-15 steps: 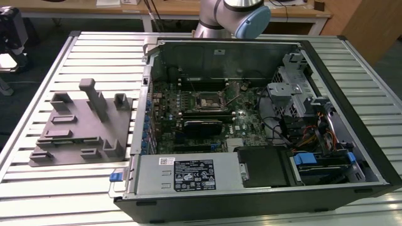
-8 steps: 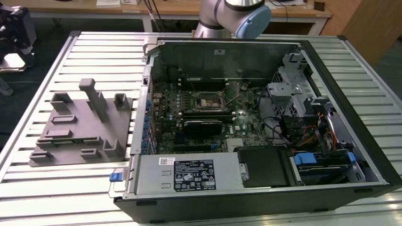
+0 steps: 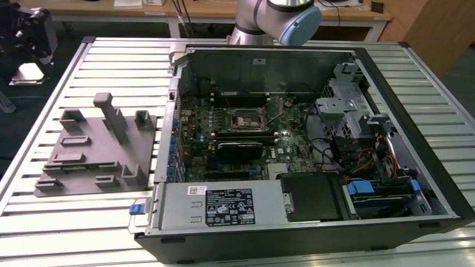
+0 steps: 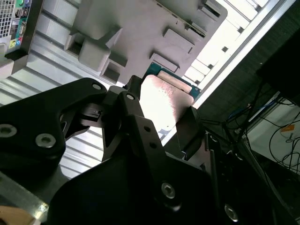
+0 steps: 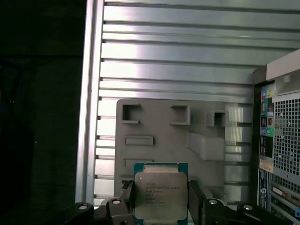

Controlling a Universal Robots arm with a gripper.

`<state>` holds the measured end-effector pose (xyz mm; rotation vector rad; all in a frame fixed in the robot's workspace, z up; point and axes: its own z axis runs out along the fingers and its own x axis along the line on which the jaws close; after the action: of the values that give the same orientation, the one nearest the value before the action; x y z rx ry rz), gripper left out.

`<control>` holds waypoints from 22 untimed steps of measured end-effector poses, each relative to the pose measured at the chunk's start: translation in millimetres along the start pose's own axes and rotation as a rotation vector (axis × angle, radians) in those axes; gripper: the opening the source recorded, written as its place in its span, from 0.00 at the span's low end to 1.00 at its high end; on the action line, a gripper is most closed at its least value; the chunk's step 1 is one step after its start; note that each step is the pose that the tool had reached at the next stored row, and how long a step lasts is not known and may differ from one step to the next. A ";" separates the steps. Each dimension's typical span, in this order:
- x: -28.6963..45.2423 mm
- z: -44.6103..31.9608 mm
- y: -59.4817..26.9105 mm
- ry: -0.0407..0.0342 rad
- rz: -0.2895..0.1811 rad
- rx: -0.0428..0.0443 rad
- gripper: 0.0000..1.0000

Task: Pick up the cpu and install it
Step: 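Pick up the cpu and move it towards the insertion slot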

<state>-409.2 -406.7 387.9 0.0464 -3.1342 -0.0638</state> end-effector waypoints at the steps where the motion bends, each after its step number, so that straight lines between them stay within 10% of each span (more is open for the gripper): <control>1: -2.2 0.1 -0.1 -0.0001 0.000 0.0000 0.54; 13: -26.4 0.5 -0.8 -0.0001 0.000 0.0000 0.54; 22: -31.4 1.7 -1.0 -0.0001 0.000 0.0000 0.54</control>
<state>-377.8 -406.7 386.0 0.0461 -3.1342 -0.0638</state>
